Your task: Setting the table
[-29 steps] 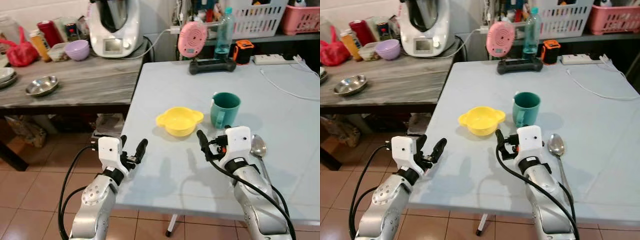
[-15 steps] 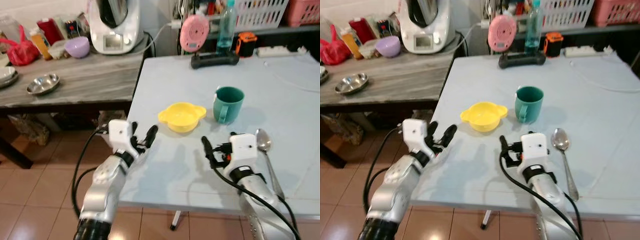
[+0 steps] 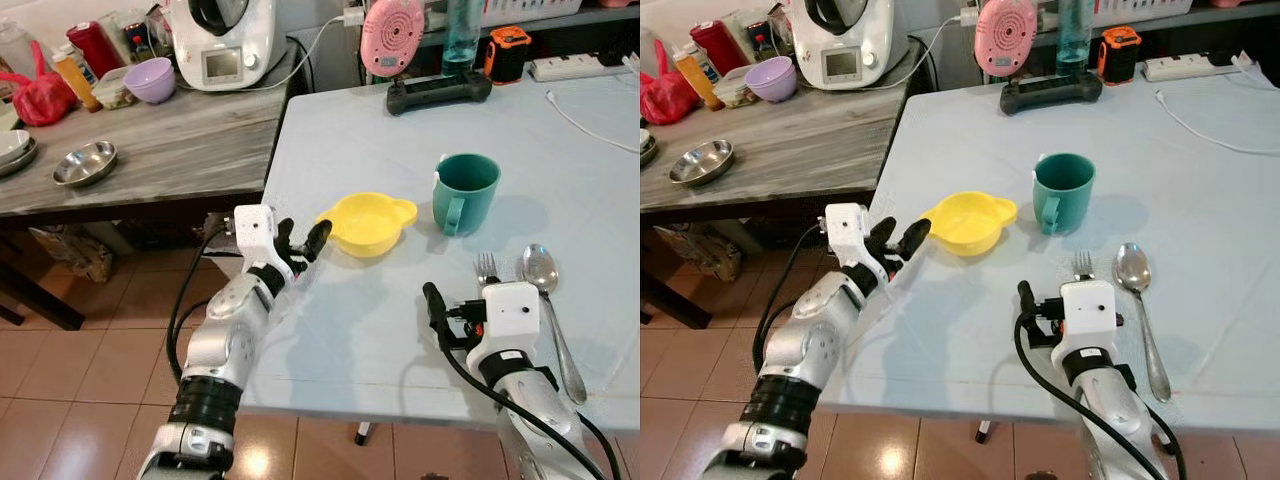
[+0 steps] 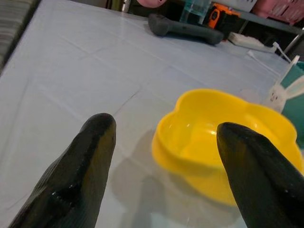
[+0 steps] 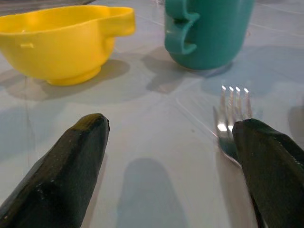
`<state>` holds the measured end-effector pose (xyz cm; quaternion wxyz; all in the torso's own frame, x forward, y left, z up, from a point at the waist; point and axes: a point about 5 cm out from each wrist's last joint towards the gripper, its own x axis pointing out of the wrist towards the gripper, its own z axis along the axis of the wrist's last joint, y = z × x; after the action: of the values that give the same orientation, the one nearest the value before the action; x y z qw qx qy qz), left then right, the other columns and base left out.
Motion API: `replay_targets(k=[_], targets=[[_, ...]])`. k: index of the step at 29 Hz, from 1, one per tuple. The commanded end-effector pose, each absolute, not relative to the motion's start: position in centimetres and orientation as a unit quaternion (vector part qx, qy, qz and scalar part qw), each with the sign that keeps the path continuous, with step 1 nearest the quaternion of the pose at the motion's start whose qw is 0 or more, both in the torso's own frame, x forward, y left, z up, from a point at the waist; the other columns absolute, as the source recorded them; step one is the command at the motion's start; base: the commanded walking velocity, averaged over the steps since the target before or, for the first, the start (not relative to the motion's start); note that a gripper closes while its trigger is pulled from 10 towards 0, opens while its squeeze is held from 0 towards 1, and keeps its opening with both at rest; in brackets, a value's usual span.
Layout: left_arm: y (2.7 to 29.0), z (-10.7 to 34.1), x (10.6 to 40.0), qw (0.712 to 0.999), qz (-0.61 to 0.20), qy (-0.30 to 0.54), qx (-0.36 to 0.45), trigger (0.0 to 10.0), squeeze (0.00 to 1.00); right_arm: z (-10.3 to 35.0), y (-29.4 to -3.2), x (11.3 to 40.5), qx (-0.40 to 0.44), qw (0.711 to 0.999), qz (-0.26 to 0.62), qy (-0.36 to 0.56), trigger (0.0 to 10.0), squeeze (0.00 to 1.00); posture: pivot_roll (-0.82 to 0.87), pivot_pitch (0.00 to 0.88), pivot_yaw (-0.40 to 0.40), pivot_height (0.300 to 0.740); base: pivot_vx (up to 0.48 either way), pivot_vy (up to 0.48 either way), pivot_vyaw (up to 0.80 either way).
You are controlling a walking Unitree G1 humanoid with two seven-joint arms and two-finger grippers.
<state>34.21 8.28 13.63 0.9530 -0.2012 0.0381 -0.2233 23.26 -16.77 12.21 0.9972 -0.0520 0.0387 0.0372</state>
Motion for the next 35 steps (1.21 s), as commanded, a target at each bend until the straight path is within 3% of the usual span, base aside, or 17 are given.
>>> replay_targets(k=[1,16,35], targets=[[8.8,13.6,34.7,0.953,-0.214,0.049,-0.211,10.0,0.0,12.6,-16.5,23.0,-0.047,0.998,0.034,0.034,10.0,0.0,-0.34,0.131,0.23,0.74,0.0,0.0,0.0],[7.6,13.2,35.7,0.946,-0.212,0.098,-0.223,10.0,0.0,14.2,-14.2,23.0,-0.014,0.992,0.129,-0.002,10.0,0.0,-0.34,0.139,0.233,0.74,0.0,0.0,0.0],[8.2,14.5,36.8,0.925,-0.197,0.119,-0.302,10.0,0.0,14.1,-13.5,23.5,-0.031,0.988,0.154,-0.004,10.0,0.0,-0.31,0.122,0.222,0.74,0.0,0.0,0.0]])
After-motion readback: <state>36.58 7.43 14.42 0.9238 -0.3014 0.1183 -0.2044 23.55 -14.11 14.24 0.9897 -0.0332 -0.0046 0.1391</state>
